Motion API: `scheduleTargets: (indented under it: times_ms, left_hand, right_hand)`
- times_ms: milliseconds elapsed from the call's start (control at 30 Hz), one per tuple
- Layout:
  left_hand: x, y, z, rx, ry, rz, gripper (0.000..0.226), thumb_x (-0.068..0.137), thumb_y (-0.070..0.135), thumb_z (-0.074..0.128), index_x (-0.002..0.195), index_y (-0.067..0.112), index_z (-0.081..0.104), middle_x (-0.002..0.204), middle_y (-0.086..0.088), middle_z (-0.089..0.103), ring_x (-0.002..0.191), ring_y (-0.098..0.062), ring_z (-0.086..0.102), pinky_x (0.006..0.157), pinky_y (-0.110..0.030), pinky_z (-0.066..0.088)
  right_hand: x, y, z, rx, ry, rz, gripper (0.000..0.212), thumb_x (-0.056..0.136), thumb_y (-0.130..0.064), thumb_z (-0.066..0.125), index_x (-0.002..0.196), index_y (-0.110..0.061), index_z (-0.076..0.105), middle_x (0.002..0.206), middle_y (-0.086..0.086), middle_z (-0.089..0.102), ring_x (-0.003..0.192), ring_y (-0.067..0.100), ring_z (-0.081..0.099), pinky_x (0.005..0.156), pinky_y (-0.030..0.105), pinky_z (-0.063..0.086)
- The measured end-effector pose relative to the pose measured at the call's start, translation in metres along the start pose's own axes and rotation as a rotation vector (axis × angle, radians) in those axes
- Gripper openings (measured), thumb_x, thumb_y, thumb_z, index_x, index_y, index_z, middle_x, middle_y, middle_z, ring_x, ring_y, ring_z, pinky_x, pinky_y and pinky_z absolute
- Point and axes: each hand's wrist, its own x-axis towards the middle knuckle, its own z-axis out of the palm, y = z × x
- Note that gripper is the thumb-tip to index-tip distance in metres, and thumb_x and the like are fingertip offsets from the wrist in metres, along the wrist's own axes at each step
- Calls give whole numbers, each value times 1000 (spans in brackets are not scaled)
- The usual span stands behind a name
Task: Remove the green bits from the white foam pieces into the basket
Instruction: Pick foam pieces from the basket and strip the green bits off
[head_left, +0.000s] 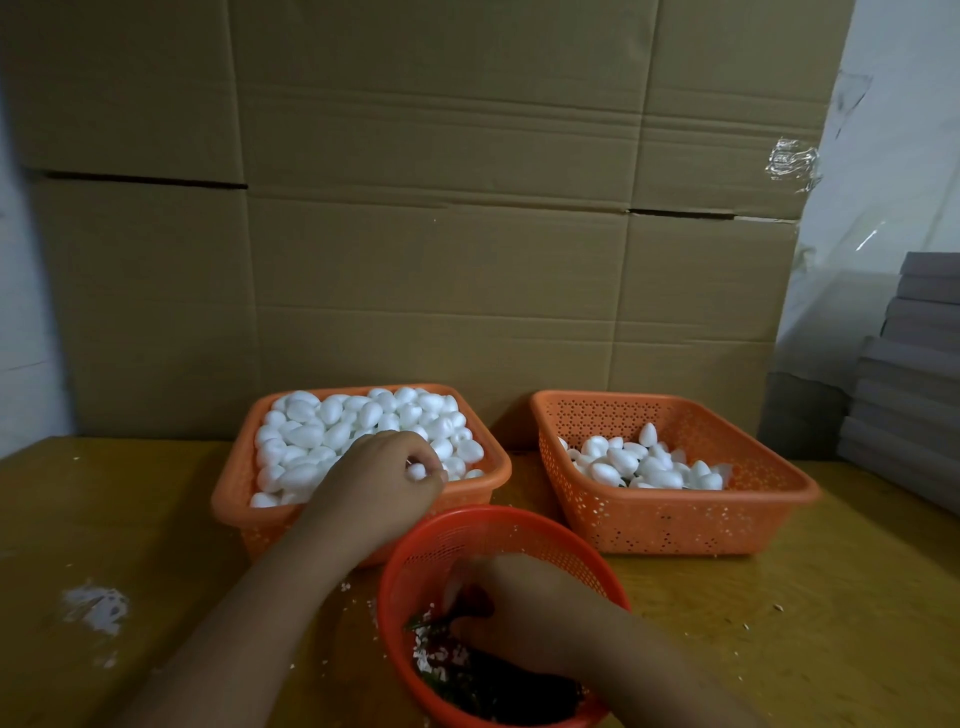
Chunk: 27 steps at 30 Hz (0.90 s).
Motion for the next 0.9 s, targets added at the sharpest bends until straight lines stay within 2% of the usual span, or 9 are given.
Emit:
scheduleTargets:
  times_ms: [100, 200, 267, 367, 433, 567, 700, 800, 900]
  left_hand:
    - [1, -1, -1, -91, 20, -9, 20, 88, 18, 63, 77, 35, 66, 83, 15, 66, 86, 0, 60, 69, -17, 42]
    - [2, 5, 0, -264, 65, 8, 23, 91, 16, 63, 83, 37, 67, 87, 21, 65, 90, 6, 59, 75, -12, 41]
    - [-2, 14, 2, -420, 82, 30, 25, 93, 13, 61, 87, 35, 70, 84, 21, 68, 86, 7, 61, 79, -14, 45]
    - [-11, 30, 10, -749, 41, -12, 21, 97, 19, 58, 95, 29, 76, 88, 8, 74, 80, -9, 69, 78, -24, 56]
    - [-17, 40, 21, -896, -14, -65, 22, 97, 26, 57, 90, 27, 78, 87, 2, 74, 70, -16, 67, 72, -26, 57]
    - [-24, 46, 40, -979, -117, -154, 24, 93, 34, 61, 80, 23, 78, 75, 10, 71, 63, -2, 60, 58, -21, 51]
    - [-23, 42, 41, -1076, -154, -237, 18, 89, 31, 66, 82, 17, 75, 76, 3, 72, 64, -5, 62, 55, -21, 49]
    - [-24, 41, 40, -1130, -217, -224, 17, 88, 27, 66, 84, 11, 72, 78, -3, 72, 71, -12, 66, 59, -22, 52]
    - [-24, 41, 39, -1194, -264, -234, 20, 86, 21, 67, 96, 5, 67, 94, -13, 74, 82, -16, 70, 65, -24, 55]
  right_hand:
    - [0, 1, 0, 6, 0, -1, 21, 91, -27, 60, 111, -29, 64, 121, -8, 61, 111, 11, 55, 95, 31, 45]
    - [0, 1, 0, 8, -7, -7, 21, 92, -27, 60, 112, -29, 64, 122, -9, 61, 112, 11, 54, 96, 31, 45]
    - [0, 1, 0, 6, -3, -8, 21, 92, -27, 60, 112, -28, 64, 122, -8, 61, 112, 12, 54, 97, 33, 45]
    - [1, 2, 1, -4, 13, -20, 21, 91, -26, 61, 111, -28, 65, 121, -7, 62, 112, 13, 55, 98, 34, 44]
    - [1, 2, 2, -6, 29, -30, 21, 90, -25, 61, 111, -26, 66, 120, -6, 63, 112, 13, 56, 98, 34, 44]
    - [1, 3, 3, 15, 26, -37, 23, 90, -22, 60, 112, -23, 67, 119, -3, 65, 109, 15, 59, 96, 36, 47]
    - [2, 4, 4, 6, 18, -36, 23, 90, -22, 59, 112, -22, 67, 121, -2, 63, 111, 16, 58, 97, 35, 47]
    - [3, 5, 6, 10, 21, -35, 23, 91, -22, 59, 112, -22, 67, 119, -1, 65, 108, 16, 60, 96, 35, 48]
    - [5, 7, 9, -10, 19, -28, 23, 91, -24, 57, 112, -23, 66, 116, -1, 66, 105, 16, 61, 94, 36, 49]
